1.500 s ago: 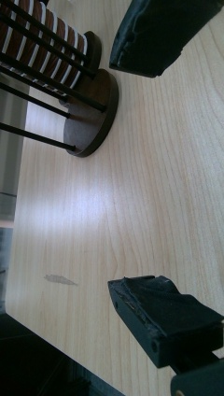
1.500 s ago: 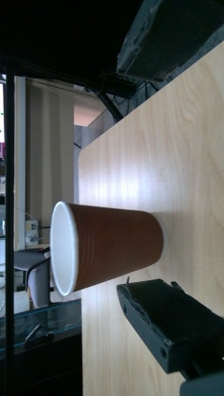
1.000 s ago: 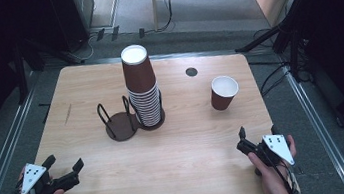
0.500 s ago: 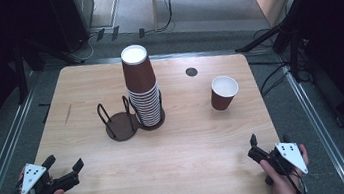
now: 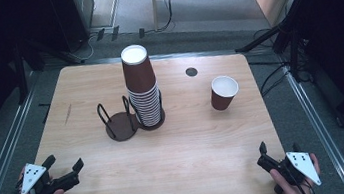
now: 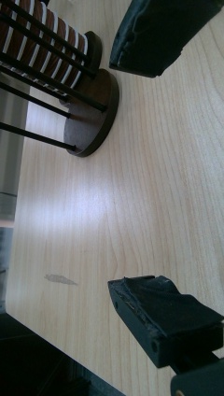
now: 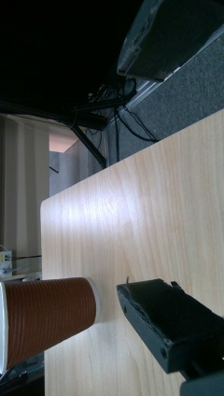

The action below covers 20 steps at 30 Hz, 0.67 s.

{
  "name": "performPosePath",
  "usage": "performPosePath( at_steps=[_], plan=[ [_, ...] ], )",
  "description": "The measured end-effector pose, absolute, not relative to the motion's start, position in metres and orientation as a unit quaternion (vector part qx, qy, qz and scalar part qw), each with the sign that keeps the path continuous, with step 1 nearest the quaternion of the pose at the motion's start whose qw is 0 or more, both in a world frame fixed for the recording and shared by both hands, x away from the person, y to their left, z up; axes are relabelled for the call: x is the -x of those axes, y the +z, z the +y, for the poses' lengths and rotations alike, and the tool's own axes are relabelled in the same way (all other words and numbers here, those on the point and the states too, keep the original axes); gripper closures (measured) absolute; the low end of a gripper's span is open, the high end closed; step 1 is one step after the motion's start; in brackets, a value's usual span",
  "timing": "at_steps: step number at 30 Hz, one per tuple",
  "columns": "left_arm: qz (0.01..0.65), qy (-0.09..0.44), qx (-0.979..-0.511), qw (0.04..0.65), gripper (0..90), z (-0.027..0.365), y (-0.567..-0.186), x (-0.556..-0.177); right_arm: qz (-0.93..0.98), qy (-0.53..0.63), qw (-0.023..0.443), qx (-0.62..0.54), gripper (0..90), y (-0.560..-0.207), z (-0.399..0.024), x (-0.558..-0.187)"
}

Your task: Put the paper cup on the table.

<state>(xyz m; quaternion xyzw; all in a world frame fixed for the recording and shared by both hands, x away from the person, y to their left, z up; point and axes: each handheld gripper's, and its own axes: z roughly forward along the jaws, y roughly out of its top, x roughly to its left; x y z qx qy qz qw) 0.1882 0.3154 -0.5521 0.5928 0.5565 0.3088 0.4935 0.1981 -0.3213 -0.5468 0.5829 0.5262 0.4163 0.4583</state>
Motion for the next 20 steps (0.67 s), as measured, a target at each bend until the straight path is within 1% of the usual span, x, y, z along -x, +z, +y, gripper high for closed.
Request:
performPosePath(
  at_steps=[5,11,20],
  plan=[
    [0.557,0.309,-0.593,0.493,0.0,0.3154,-0.5521,-0.1882,0.522,0.415,0.463,-0.584,0.0,-0.5470,-0.3266,-0.1913],
    [0.558,0.308,-0.593,0.492,0.0,0.3156,-0.5521,-0.1884,0.512,0.426,0.451,-0.594,0.0,-0.5470,-0.3302,-0.1899],
    [0.561,0.304,-0.597,0.487,0.0,0.3157,-0.5519,-0.1900,0.524,0.413,0.469,-0.579,0.0,-0.5474,-0.3250,-0.1894]
  ],
)
